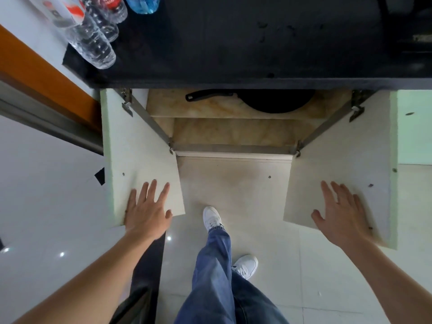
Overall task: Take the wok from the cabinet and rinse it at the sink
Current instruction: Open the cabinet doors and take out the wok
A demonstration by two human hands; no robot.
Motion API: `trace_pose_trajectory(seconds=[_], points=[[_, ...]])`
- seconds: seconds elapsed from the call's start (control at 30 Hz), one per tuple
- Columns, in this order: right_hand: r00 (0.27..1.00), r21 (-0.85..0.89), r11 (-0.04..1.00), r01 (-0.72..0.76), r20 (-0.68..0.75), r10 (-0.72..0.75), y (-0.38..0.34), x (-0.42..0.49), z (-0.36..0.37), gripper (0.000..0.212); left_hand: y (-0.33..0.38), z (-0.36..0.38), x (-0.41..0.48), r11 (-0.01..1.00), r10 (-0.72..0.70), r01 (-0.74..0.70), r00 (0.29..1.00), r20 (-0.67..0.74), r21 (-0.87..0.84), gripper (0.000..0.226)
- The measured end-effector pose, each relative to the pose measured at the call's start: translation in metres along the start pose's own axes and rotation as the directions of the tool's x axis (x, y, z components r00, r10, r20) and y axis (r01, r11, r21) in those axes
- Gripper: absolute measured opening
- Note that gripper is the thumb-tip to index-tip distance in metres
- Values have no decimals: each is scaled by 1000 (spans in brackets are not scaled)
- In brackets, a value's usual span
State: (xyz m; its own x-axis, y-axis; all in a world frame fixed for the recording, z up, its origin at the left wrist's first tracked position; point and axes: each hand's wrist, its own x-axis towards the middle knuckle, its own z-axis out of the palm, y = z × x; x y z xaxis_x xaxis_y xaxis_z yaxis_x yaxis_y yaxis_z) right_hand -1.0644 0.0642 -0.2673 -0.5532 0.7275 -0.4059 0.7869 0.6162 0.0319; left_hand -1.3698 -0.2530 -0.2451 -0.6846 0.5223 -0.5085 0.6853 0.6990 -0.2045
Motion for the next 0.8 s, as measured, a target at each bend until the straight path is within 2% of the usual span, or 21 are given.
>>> trace_pose_trajectory(seconds=[0.2,0.33,0.47,0.63,0.8], points=[[997,-10,999,-44,59,44,17,0,1,81,-31,13,2,998,-53,53,999,-4,-35,73],[999,36,999,-7,45,6,-2,7,-3,80,-14,3,18,997,15,-18,999,-41,-77,73],[1000,70,998,8,15,-9,-25,18,-5,80,11,-13,48,983,143,-154,984,-107,-103,70],[997,135,990,37,-68,-28,-54,35,-4,79,32,-43,106,953,228,-267,943,-244,-142,64],[992,192,980,56,-123,-32,-91,64,-3,77,40,-74,183,922,258,-357,854,-452,-147,57]])
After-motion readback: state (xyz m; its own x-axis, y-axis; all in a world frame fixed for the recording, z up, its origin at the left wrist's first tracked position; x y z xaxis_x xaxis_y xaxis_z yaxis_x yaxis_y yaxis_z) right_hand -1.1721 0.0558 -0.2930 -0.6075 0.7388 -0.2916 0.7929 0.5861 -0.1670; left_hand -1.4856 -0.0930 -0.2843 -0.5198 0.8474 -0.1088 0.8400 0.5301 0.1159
